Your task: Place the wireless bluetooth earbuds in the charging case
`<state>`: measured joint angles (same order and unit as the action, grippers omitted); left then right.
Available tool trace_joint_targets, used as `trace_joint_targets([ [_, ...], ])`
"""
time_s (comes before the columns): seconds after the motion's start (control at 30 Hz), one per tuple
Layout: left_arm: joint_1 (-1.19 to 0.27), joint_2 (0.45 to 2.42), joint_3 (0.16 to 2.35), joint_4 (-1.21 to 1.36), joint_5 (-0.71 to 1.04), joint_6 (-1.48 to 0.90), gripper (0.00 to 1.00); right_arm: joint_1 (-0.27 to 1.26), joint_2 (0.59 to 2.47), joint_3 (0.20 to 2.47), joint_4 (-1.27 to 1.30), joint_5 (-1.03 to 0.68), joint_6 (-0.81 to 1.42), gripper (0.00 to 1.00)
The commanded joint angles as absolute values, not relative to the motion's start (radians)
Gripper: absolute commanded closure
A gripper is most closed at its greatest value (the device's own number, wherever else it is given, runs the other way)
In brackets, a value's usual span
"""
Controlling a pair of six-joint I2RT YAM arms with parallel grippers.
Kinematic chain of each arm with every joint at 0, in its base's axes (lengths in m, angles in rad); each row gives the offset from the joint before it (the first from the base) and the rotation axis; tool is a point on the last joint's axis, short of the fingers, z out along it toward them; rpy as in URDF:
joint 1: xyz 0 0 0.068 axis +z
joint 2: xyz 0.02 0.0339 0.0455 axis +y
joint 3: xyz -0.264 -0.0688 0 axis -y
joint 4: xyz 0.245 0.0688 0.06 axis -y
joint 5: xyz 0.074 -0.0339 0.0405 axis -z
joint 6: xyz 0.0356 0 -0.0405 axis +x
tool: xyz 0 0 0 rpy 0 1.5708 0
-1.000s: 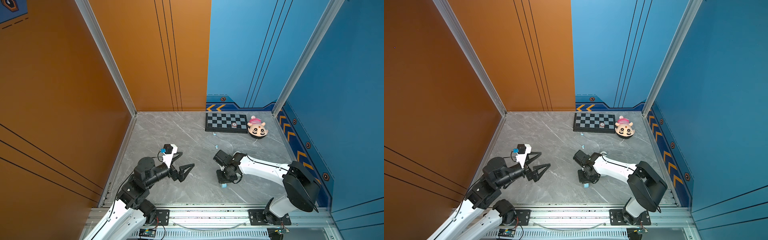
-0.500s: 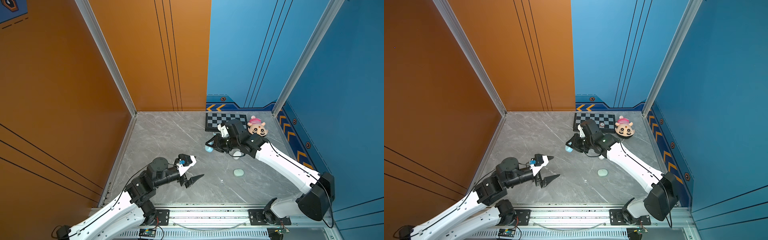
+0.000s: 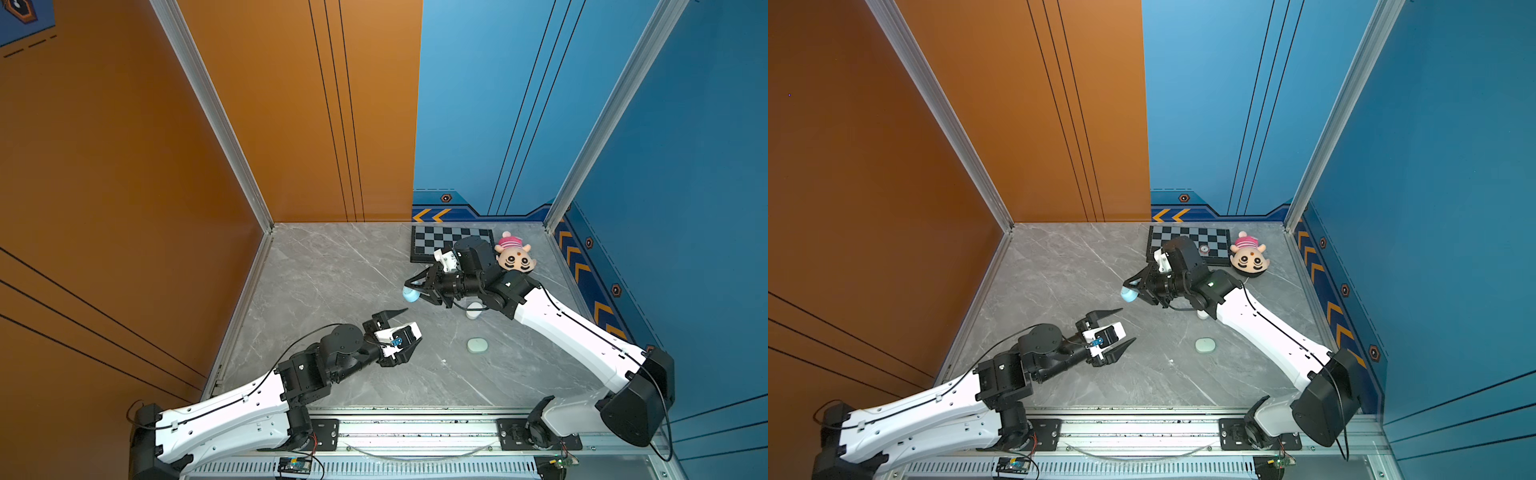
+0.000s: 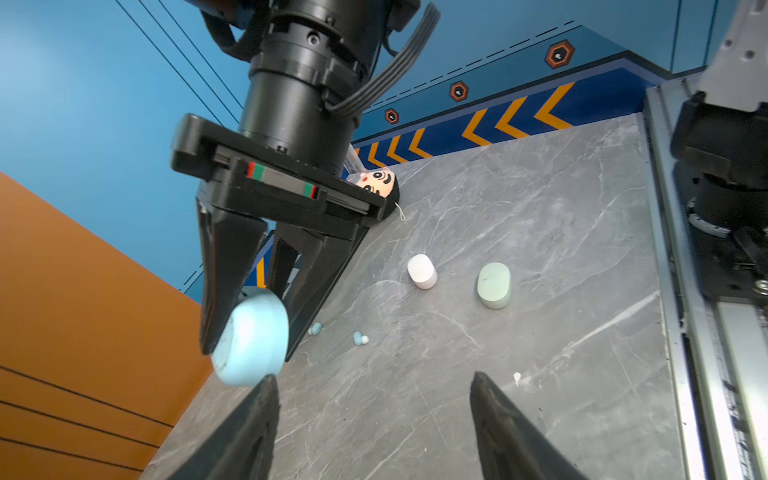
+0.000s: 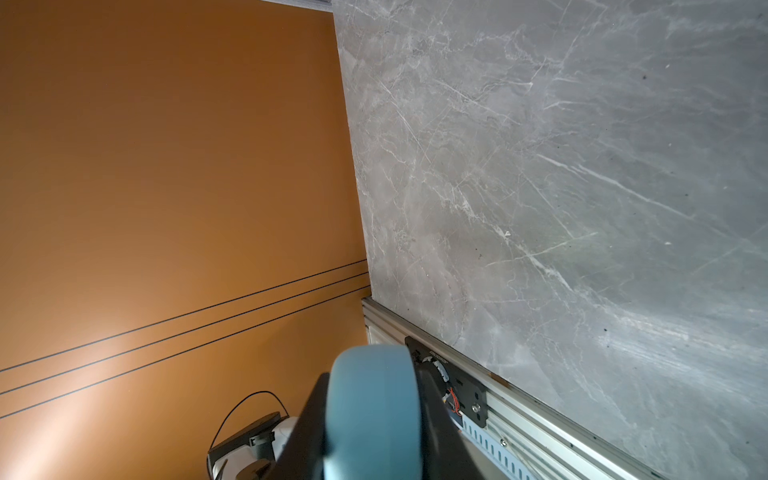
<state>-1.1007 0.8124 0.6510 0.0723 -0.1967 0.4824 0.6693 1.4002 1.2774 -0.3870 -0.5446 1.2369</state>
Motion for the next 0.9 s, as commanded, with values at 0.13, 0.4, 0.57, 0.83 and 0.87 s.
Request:
trace_joint_targets([
  [0.13,-1.123,0.821,0.663,0.177,-0.354,0.568,0.27,0.672,1.361,1.236,-0.366,-0.593,1.301,0.80],
  [0.4,-1.109,0.855,0.657,0.204,-0.338,0.574,0.32,0.693,1.351,1.237,-0.367,-0.609,1.310,0.80],
  [0.57,-1.102,0.867,0.662,0.203,-0.323,0.589,0.42,0.695,1.350,1.232,-0.365,-0.616,1.316,0.80],
  [0.83,-1.083,0.871,0.660,0.203,-0.317,0.592,0.58,0.734,1.351,1.232,-0.355,-0.626,1.328,0.81],
  [0.87,-1.083,0.874,0.662,0.203,-0.315,0.593,0.59,0.735,1.354,1.232,-0.355,-0.632,1.330,0.81],
])
